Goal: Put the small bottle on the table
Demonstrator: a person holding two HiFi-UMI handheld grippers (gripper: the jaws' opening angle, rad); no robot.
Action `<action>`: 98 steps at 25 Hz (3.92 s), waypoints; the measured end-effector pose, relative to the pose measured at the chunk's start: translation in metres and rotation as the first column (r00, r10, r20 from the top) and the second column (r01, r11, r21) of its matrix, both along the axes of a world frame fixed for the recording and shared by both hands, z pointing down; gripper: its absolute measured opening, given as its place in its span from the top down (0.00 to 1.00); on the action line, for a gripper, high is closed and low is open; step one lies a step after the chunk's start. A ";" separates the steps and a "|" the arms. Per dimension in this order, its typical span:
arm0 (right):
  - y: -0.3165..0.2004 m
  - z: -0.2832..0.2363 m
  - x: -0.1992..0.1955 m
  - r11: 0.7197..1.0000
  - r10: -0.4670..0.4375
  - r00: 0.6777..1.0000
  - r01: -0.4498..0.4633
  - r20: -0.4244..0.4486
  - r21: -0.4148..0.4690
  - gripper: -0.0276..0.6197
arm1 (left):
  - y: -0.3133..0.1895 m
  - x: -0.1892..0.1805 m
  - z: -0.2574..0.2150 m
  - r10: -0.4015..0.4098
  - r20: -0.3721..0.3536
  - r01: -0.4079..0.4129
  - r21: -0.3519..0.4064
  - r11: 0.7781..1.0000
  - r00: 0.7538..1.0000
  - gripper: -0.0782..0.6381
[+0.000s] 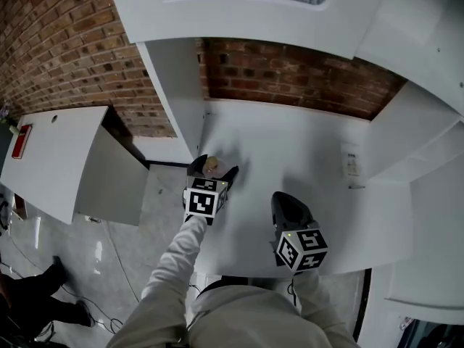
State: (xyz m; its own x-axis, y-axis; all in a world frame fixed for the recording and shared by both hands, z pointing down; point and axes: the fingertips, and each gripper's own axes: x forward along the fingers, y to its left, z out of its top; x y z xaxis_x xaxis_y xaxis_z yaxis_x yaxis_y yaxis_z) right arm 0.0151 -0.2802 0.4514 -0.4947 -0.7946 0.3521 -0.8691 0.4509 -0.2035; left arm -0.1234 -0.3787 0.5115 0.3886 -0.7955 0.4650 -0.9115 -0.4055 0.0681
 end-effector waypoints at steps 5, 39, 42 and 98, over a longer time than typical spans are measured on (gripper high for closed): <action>-0.010 0.005 0.003 0.999 0.033 0.999 -0.033 -0.007 -0.015 0.91 | -0.030 0.003 0.013 0.015 0.015 -0.015 -0.013 1.000 1.000 0.34; -0.031 0.015 0.035 0.991 0.119 0.992 -0.121 -0.043 -0.050 0.91 | -0.144 0.014 0.104 -0.046 0.049 0.053 -0.154 0.987 0.998 0.34; -0.031 0.017 0.033 0.992 0.115 0.992 -0.118 -0.046 -0.053 0.91 | -0.142 0.014 0.109 -0.040 0.057 0.049 -0.163 0.985 0.998 0.34; -0.012 0.015 0.002 1.000 0.009 1.000 -0.009 -0.019 -0.005 0.91 | 0.042 -0.013 -0.023 -0.093 -0.010 0.094 0.058 0.994 0.996 0.71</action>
State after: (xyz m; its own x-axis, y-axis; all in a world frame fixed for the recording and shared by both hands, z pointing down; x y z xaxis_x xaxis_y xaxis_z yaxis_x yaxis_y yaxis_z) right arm 0.0170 -0.2926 0.4667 -0.4804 -0.7972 0.3656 -0.8770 0.4416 -0.1893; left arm -0.1362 -0.3371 0.4890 0.3146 -0.8542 0.4141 -0.9452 -0.3220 0.0539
